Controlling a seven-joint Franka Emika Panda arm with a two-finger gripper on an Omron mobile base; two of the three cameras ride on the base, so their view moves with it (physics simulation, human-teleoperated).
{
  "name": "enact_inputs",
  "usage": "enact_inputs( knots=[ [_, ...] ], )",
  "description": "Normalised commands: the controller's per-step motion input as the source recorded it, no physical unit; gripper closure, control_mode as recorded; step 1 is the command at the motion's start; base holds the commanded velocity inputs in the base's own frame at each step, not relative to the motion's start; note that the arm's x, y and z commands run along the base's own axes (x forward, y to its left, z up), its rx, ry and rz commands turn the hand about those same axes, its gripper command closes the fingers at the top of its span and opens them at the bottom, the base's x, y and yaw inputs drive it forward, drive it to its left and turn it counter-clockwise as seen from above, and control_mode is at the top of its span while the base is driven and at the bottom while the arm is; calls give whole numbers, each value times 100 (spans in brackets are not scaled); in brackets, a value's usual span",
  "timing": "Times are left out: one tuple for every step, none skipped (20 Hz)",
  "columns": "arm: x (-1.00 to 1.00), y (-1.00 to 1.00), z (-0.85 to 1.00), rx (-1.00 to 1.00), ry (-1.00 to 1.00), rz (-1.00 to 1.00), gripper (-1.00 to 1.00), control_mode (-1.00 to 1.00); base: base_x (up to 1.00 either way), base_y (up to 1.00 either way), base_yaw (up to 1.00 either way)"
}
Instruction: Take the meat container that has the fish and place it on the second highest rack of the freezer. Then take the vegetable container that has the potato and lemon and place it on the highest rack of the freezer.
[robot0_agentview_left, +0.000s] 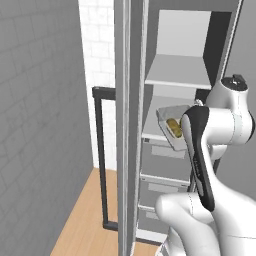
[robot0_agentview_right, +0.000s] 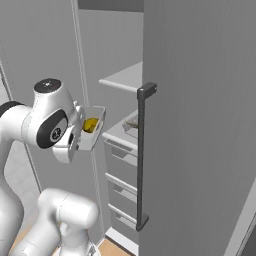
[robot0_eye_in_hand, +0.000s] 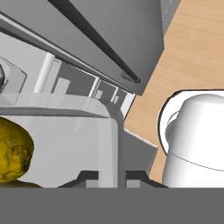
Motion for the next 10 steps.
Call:
enact_inputs(
  knots=[
    [0, 0, 0, 0, 0, 0, 100, 100, 41, -6, -6],
    [0, 0, 0, 0, 0, 0, 100, 100, 37, -4, -6],
    [0, 0, 0, 0, 0, 0, 100, 100, 24, 0, -5],
    [0, 0, 0, 0, 0, 0, 100, 100, 16, 0, -3],
    [0, 0, 0, 0, 0, 0, 100, 100, 14, 0, -2],
    [0, 0, 0, 0, 0, 0, 100, 100, 10, 0, -3],
    [0, 0, 0, 0, 0, -3, 100, -100, 0, 0, 0],
    [0, -6, 8, 0, 0, -2, 100, -100, 0, 0, 0],
    [-7, -16, 54, 0, -7, -6, 100, -100, 0, 0, 0],
    [-6, -26, 69, 1, -5, -9, 100, -100, 0, 0, 0]
  ],
)
